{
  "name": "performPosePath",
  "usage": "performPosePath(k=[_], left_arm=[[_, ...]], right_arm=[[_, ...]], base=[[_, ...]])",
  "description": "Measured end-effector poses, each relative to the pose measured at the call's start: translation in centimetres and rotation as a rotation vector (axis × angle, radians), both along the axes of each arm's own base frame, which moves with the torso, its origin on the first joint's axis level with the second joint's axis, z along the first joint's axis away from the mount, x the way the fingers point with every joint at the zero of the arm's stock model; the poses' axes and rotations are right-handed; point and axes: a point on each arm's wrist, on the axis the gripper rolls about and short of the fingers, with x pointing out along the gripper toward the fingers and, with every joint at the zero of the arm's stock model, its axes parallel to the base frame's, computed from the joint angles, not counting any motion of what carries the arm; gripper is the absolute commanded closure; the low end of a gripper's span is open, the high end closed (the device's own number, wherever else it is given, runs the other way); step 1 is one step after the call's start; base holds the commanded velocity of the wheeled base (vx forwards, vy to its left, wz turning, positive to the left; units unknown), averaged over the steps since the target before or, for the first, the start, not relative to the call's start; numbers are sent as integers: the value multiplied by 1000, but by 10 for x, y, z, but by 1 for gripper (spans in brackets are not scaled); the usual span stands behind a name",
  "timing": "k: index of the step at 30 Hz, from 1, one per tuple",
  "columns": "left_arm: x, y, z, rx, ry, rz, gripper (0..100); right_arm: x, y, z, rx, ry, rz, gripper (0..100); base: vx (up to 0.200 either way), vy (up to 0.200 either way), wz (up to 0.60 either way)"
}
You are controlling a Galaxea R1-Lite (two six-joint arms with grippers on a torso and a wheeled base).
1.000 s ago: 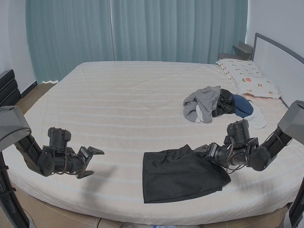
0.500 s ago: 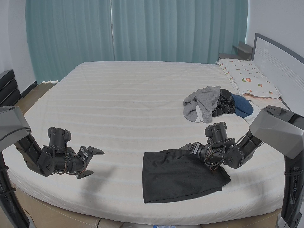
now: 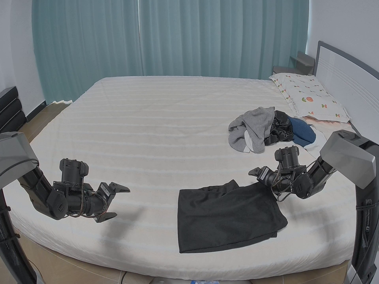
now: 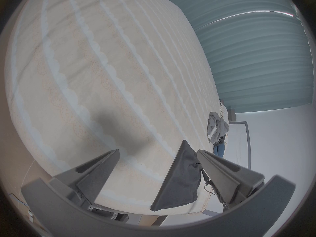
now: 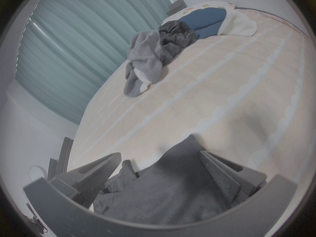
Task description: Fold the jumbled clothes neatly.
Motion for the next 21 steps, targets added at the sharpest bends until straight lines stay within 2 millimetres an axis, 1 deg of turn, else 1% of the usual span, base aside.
performPosePath(k=[4,8,14,21], left_arm=[[0,0,0,-1,0,1,0],[0,0,0,-3,1,2,0],[-1,-1,1,-5,2,-2,0],[-3,-6,1,-4,8,-16,0]], right_arm=[[-2,-11,4,9,4,-25,0],[-13,-20,8,18,20,-32,0],[-29,-31,16,43,8,-26,0],[-53,-39,12,48,2,-17,0]], base=[[0,0,0],[0,0,0],[0,-200,0],[0,-200,0]])
